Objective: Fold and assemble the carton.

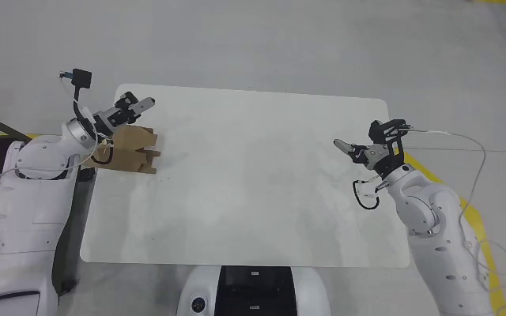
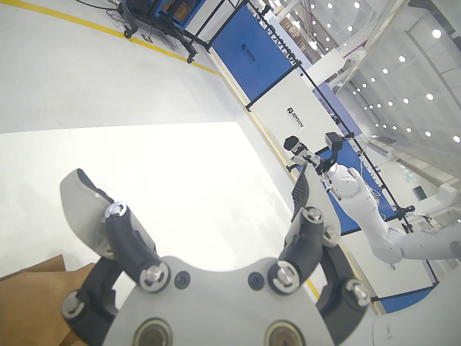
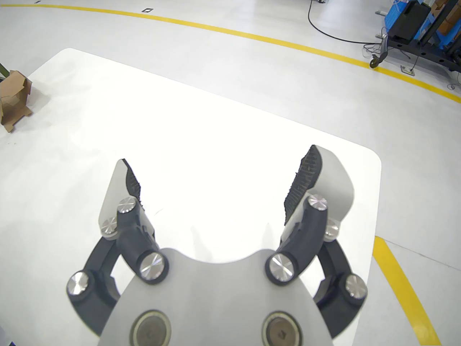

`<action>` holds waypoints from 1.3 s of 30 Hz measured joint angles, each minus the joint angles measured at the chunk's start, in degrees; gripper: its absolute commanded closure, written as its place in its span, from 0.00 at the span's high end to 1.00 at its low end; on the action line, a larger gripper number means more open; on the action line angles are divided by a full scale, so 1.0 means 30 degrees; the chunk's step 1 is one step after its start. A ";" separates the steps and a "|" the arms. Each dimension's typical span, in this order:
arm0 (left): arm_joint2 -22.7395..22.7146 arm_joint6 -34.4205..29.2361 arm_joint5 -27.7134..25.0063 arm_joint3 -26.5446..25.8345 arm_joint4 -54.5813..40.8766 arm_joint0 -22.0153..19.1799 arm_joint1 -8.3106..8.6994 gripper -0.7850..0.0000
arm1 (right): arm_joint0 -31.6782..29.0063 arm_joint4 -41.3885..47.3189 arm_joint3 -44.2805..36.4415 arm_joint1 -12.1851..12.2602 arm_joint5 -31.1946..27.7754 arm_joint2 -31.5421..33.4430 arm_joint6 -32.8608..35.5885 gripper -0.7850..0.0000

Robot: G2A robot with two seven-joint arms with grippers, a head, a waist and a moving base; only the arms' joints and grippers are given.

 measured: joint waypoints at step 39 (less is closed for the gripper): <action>-0.5227 -0.2561 0.0366 0.5830 -0.6764 0.3061 0.0630 1.00 | 0.0000 0.0000 0.0000 0.0000 0.0000 0.0000 0.0000 1.00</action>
